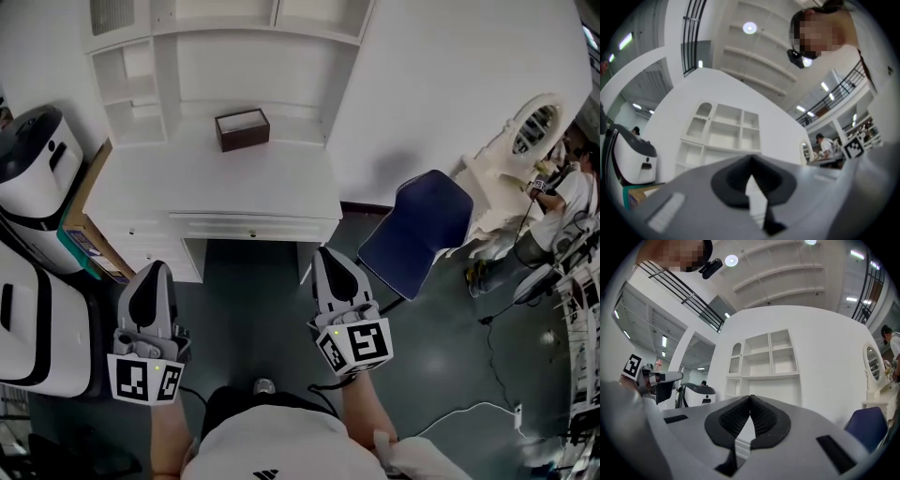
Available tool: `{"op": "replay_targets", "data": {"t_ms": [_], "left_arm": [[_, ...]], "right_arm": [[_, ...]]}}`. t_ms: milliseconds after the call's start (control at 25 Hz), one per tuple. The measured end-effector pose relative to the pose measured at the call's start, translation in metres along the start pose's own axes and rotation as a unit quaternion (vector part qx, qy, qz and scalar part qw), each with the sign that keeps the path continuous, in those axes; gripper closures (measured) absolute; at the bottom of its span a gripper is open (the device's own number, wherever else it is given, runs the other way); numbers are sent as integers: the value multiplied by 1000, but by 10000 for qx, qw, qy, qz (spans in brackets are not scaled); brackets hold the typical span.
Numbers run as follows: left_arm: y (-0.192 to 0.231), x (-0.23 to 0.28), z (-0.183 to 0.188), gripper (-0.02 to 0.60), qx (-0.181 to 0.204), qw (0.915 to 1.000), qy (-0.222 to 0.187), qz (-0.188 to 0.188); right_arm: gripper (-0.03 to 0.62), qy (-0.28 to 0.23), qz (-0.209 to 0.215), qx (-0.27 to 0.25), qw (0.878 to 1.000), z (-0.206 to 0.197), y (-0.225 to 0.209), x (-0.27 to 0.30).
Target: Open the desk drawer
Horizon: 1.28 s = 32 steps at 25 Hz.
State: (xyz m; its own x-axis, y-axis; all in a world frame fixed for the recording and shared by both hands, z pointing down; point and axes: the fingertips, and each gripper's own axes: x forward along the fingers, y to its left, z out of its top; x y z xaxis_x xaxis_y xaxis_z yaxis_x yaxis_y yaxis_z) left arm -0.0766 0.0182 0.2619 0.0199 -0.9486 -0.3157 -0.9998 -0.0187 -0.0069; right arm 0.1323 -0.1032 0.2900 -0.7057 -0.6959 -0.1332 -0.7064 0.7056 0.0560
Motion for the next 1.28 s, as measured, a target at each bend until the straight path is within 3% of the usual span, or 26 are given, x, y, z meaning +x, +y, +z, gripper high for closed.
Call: {"op": "replay_targets", "data": {"t_ms": [440,960,1280], "left_arm": [[39,37,-33,577,11,9996,295,46],[122,142,-60,577,-97,9977,269,-609],[159,191,-85,577,-235,9933,377,-1063]], "right_arm": [[594,181,110,229,9995,-33,-1,62],[594,229,-474,307,9981,-50,-12,175],[594,616,-852,526,9931,-88,-15,222]]}}
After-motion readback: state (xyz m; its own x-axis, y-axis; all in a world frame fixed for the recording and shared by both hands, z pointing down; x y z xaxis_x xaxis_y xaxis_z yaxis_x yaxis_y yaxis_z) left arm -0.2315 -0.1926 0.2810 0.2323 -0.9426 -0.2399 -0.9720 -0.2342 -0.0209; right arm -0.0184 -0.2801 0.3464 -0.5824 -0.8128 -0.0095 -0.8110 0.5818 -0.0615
